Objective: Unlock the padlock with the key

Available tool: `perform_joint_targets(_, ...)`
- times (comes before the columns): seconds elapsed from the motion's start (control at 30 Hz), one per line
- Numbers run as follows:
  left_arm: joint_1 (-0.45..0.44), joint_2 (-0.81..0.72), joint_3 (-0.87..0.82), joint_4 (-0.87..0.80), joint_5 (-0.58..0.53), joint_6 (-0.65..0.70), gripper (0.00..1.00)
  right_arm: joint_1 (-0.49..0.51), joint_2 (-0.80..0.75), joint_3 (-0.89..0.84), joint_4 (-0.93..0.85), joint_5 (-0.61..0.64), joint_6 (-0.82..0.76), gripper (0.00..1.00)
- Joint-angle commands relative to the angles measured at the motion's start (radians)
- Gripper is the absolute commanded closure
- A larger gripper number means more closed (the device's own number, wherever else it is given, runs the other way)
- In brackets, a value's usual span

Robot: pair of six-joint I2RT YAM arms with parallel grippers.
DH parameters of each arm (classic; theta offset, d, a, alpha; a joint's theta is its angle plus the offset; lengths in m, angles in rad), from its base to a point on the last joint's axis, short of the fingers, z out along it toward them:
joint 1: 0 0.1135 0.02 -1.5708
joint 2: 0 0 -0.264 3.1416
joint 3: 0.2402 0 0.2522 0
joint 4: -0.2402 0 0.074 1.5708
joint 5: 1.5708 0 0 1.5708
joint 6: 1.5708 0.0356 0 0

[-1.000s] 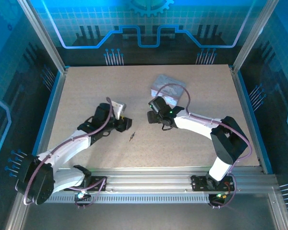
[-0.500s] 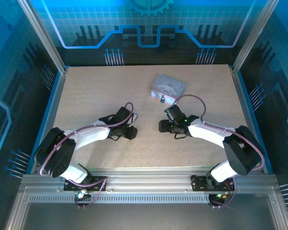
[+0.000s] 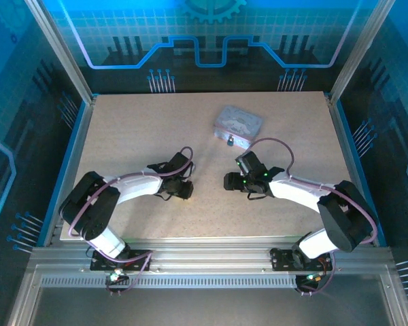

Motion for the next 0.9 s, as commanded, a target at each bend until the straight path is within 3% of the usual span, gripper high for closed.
perform_joint_targets(0.0,-0.004,0.026,0.034,-0.027,-0.008,0.005,0.78,-0.001,0.013,0.008,0.010,-0.023,0.019,0.26)
perform_joint_targets(0.17,-0.004,0.029,0.035,-0.036,-0.004,0.009,0.81,0.007,0.014,0.009,0.013,-0.024,0.030,0.26)
perform_joint_targets(0.57,-0.015,0.029,0.021,-0.011,0.017,0.025,1.00,0.017,-0.006,-0.018,0.080,-0.114,0.102,0.28)
perform_joint_targets(0.87,-0.035,-0.019,-0.057,0.126,0.044,0.018,1.00,0.020,0.026,-0.085,0.265,-0.272,0.245,0.36)
